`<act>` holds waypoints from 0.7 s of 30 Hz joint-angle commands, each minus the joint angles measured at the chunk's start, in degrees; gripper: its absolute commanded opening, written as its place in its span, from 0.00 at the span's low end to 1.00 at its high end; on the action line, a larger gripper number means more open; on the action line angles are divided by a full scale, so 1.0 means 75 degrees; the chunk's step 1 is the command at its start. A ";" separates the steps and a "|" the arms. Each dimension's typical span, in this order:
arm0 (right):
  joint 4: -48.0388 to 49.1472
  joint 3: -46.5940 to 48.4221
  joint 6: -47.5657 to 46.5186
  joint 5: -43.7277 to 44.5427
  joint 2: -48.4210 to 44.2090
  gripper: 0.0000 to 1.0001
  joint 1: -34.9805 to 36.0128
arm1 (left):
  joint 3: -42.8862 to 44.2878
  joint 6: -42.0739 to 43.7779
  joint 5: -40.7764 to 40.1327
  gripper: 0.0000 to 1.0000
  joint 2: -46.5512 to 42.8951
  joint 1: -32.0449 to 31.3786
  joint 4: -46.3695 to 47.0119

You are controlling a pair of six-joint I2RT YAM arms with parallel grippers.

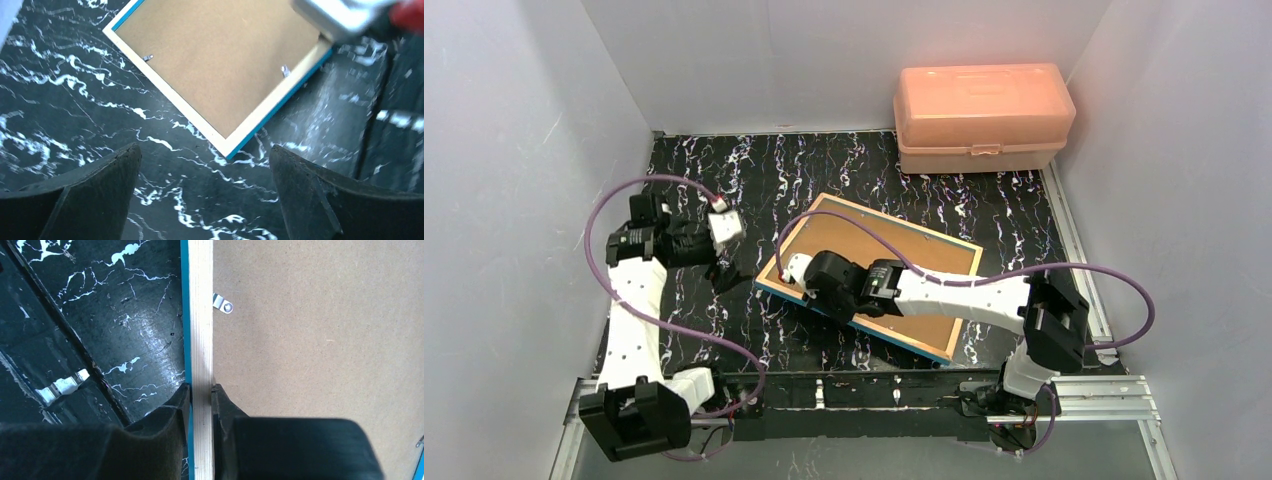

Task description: Put the photo into the frame

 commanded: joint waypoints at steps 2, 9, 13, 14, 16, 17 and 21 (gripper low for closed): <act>-0.0045 0.0944 -0.0178 -0.0541 -0.0314 0.02 -0.0377 | -0.1113 0.3732 -0.0106 0.98 -0.1021 -0.0343 -0.0386; -0.0140 0.1435 -0.0053 -0.1358 -0.0282 0.03 -0.0807 | -0.2614 0.5065 -0.0084 0.98 -0.2012 -0.0630 0.1652; -0.0280 0.1757 -0.0031 -0.1805 -0.0246 0.03 -0.0957 | -0.2953 0.5372 -0.0104 0.98 -0.1976 -0.1054 0.2588; -0.0336 0.1857 -0.0031 -0.1842 -0.0212 0.03 -0.0972 | -0.3045 0.5628 -0.0242 0.98 -0.1954 -0.1244 0.2732; -0.0443 0.2011 -0.0031 -0.1893 -0.0174 0.03 -0.1011 | -0.3270 0.5755 -0.0377 0.97 -0.1888 -0.1548 0.3291; -0.0504 0.2083 -0.0031 -0.1923 -0.0157 0.03 -0.1020 | -0.3375 0.5719 -0.0452 0.96 -0.1844 -0.1719 0.3659; -0.0654 0.2288 -0.0030 -0.2011 -0.0091 0.03 -0.1062 | -0.3267 0.5496 -0.0883 0.85 -0.1433 -0.2314 0.4168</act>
